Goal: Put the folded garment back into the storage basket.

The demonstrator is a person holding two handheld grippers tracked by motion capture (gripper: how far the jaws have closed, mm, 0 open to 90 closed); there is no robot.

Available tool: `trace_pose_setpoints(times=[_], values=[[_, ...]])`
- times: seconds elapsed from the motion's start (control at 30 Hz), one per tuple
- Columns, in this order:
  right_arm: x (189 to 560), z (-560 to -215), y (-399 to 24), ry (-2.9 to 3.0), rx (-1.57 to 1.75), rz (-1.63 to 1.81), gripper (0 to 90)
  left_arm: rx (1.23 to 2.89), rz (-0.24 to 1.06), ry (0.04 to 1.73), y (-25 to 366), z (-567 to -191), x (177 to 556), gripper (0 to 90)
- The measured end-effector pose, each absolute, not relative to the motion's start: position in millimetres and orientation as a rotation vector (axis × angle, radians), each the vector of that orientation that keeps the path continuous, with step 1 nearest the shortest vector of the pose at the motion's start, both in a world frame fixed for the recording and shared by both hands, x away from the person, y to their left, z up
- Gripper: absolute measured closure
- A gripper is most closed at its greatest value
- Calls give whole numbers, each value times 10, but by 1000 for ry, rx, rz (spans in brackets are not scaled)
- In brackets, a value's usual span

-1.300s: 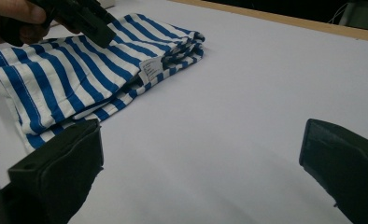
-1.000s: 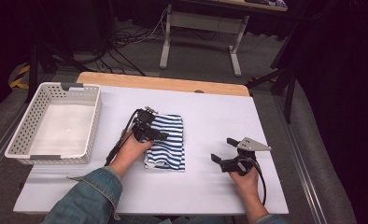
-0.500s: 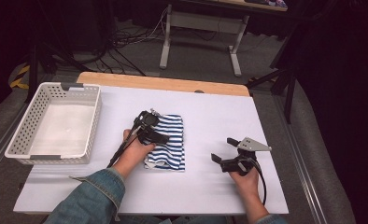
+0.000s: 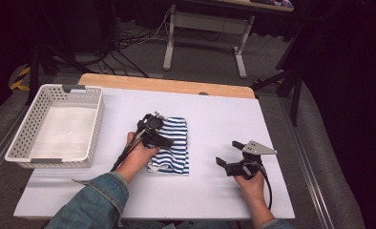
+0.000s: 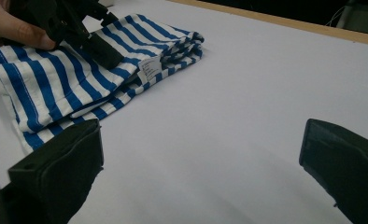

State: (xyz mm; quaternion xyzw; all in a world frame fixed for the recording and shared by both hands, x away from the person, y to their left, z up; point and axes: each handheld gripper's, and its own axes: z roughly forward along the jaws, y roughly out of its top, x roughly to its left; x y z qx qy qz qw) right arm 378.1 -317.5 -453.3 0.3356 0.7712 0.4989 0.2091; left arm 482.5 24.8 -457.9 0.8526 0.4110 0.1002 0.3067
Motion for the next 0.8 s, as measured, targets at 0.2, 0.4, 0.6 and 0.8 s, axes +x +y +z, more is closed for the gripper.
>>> trace_pose_setpoints(times=[0.2,0.4,0.6,0.8], values=[[3779,-4537,-3157,2154,924,1374,3,2269,255,1083,229,-4538,4791,95],[3781,-4540,-3154,2157,925,1374,6,2272,223,1054,179,-4490,4729,290],[3778,-4541,-3137,2165,910,1368,8,2266,187,1059,147,-4469,4705,460],[3778,-4543,-3135,2170,909,1372,11,2261,124,1042,134,-4452,4697,651]])
